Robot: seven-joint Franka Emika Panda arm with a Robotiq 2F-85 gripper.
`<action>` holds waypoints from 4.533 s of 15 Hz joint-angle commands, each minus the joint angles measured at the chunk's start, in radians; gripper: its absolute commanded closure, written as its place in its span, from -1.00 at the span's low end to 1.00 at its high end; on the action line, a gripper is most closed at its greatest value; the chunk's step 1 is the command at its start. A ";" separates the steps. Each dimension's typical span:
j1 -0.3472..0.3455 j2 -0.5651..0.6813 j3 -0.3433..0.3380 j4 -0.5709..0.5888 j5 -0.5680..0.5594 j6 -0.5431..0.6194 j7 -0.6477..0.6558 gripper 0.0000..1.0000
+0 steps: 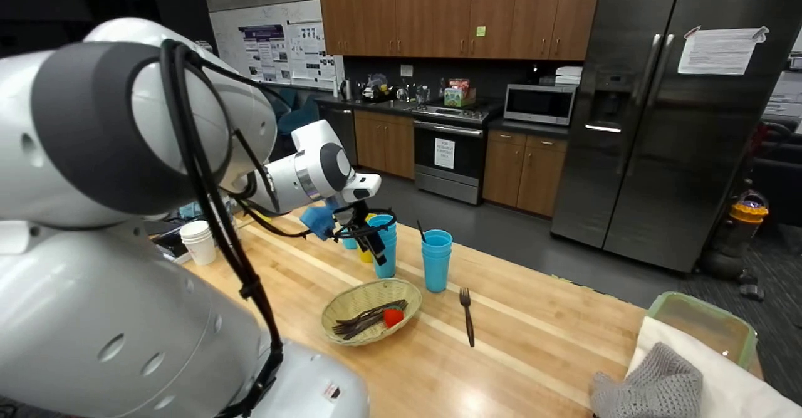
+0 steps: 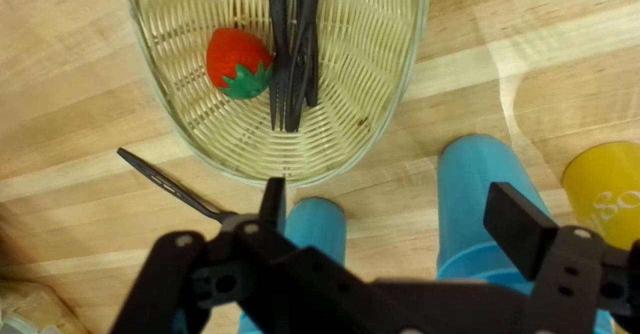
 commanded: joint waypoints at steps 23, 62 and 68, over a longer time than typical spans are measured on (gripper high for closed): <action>-0.043 0.185 0.007 0.051 -0.185 0.098 0.154 -1.00; 0.043 0.201 -0.033 0.039 -0.111 0.006 0.113 0.98; 0.075 0.195 -0.005 0.076 -0.098 -0.049 0.098 0.98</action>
